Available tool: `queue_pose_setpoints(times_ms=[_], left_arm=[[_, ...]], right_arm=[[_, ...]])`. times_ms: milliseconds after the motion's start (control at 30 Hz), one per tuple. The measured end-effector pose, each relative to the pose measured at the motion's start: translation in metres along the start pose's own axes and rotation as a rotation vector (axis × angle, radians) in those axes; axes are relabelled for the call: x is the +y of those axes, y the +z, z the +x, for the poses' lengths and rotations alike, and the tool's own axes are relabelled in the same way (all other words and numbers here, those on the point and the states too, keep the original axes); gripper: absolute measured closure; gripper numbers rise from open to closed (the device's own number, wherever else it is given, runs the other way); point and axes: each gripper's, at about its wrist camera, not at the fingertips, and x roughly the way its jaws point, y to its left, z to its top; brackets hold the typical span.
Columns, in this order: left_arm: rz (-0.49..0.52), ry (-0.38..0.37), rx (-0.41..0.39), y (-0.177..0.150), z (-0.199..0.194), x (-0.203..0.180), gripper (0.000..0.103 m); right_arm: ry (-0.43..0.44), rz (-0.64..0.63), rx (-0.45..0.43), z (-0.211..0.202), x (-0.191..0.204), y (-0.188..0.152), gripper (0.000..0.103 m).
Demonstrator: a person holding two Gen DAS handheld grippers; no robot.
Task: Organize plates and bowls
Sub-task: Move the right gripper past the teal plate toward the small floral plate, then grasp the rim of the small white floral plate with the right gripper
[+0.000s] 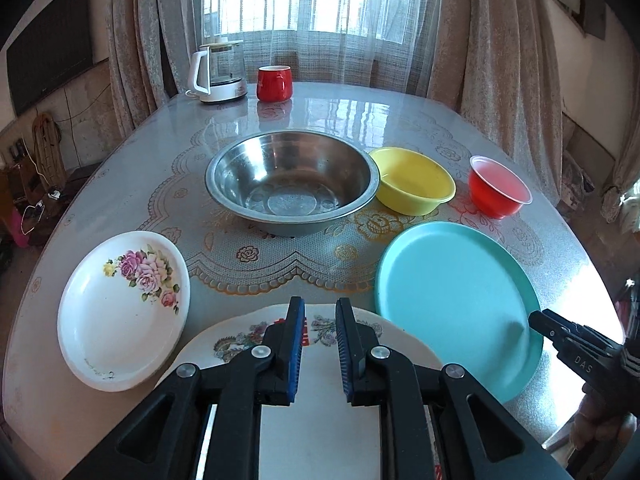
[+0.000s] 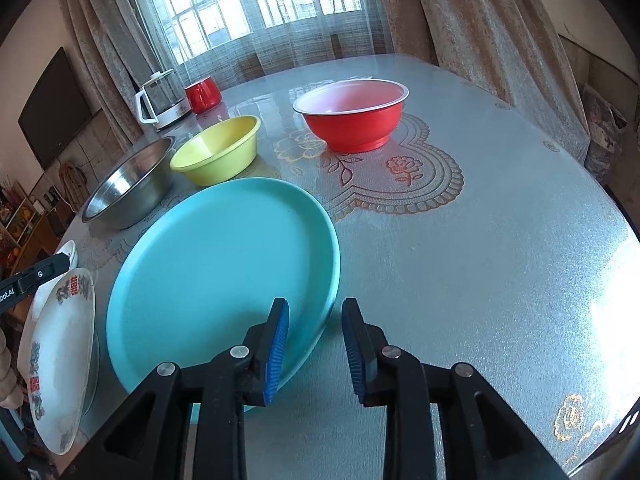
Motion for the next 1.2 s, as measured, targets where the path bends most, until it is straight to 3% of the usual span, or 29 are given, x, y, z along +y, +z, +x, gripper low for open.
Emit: queue_pose_setpoints(times_ms=[300,633,967,1200], left_arm=[[-0.107,0.037,-0.022,-0.032,-0.027,0.041,0.085],[-0.267,0.111,-0.026,-0.063,-0.043,0.100,0.085],[-0.382,0.156,-0.050,-0.074,-0.049,0.149,0.079],[-0.471,0.183,-0.050,-0.076,-0.048,0.186,0.075]], right_arm=[[-0.029,0.014,-0.051,-0.015,0.001,0.004,0.071],[0.068,-0.095,-0.054,-0.021,0.047,0.010,0.070],[0.366,-0.237,0.049,-0.015,0.135,0.018,0.070],[0.487,-0.267,0.156,0.007,0.205,0.025,0.070]])
